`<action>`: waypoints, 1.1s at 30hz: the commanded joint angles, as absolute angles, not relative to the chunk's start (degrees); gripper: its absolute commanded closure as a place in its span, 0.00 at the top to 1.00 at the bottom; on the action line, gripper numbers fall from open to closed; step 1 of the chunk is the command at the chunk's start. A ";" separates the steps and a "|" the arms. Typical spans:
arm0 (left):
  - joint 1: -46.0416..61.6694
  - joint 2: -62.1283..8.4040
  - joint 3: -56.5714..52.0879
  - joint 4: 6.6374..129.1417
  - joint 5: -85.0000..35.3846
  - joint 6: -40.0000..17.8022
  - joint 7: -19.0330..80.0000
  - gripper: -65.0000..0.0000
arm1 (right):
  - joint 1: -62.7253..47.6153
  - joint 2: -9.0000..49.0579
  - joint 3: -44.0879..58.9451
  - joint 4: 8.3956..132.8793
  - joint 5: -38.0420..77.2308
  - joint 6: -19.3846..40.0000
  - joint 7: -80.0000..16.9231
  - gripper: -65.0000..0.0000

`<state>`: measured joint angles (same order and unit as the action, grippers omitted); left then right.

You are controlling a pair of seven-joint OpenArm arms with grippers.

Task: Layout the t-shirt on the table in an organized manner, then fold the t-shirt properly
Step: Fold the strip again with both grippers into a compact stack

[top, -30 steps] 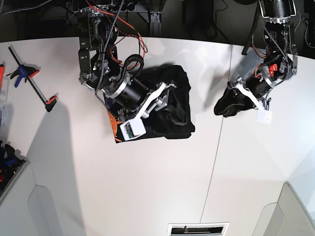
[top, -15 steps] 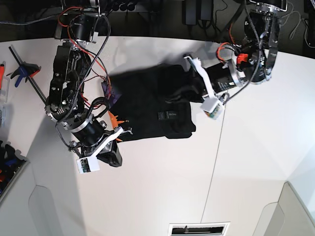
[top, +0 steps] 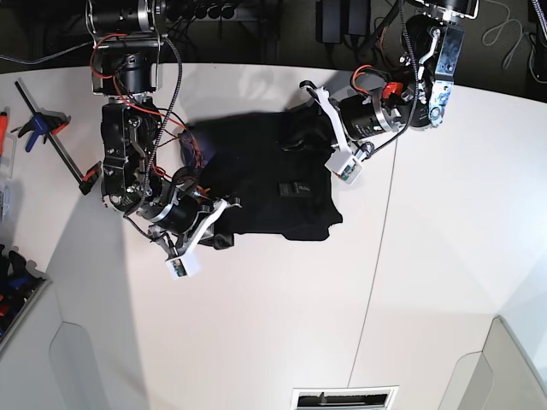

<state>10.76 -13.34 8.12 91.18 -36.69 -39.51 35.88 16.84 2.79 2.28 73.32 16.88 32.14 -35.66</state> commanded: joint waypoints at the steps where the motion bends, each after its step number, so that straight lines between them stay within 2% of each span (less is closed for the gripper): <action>1: 10.17 -14.06 7.07 91.39 -37.06 -40.00 34.48 0.07 | 17.02 3.62 1.83 74.89 18.59 32.40 -36.27 0.00; 12: 6.44 -18.39 1.87 90.52 -36.86 -40.00 32.80 0.07 | 1.74 4.84 1.34 89.76 29.54 32.88 -39.51 0.00; 18: 5.06 -18.39 1.87 90.30 -36.36 -40.00 32.67 0.07 | -5.58 1.93 1.32 96.44 32.36 32.86 -39.75 0.00; 25: 2.22 -17.21 1.98 90.15 -36.32 -40.00 31.99 0.07 | -8.80 -1.83 1.08 97.03 32.88 32.86 -39.86 0.00; 33: 1.72 -16.97 3.70 87.88 -36.36 -40.00 31.90 0.07 | -9.08 -2.98 0.34 97.71 33.34 32.88 -40.27 0.00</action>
<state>2.79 -16.71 3.79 86.98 -35.14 -39.48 33.12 -9.65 -2.90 0.25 96.49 31.94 32.16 -41.41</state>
